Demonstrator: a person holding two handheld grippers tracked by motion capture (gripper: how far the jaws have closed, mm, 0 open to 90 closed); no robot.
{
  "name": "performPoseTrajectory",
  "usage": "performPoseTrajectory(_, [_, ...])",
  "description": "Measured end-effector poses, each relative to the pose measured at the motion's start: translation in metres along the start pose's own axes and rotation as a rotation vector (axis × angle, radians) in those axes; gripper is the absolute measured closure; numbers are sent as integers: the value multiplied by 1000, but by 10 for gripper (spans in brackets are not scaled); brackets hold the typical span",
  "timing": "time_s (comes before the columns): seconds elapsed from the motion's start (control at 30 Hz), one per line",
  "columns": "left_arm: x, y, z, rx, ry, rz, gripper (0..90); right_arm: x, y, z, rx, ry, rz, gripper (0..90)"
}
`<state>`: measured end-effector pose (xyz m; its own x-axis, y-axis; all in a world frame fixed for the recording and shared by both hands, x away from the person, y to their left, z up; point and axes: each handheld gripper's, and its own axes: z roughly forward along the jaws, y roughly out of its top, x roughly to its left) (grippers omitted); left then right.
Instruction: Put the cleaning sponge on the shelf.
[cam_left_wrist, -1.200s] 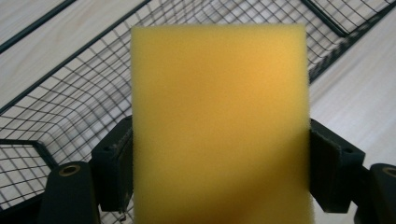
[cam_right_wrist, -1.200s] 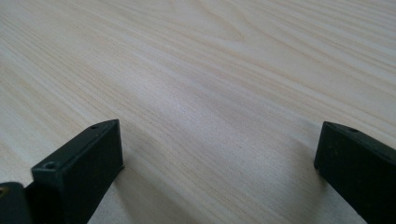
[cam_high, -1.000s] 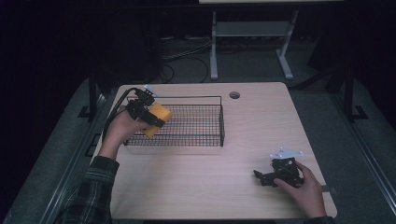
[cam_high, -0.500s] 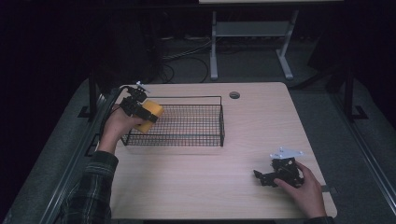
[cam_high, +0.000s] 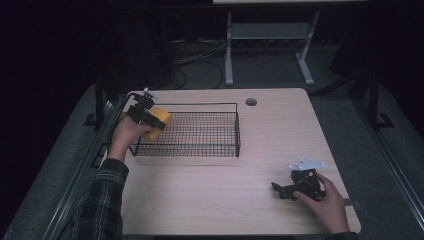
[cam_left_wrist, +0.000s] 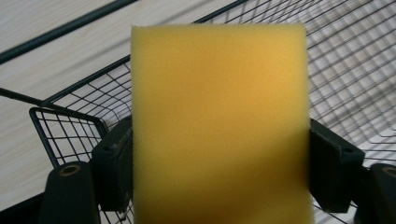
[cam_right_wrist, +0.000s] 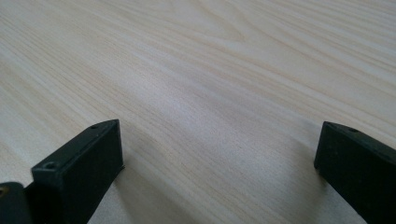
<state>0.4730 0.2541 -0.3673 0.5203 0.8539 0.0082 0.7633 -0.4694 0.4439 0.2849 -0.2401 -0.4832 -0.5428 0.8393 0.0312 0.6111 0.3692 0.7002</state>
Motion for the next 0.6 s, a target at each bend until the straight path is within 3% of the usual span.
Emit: performPoseTrajectory(0.6, [8, -9, 29, 51, 1, -13, 229, 0, 0, 0, 0, 1, -1, 3])
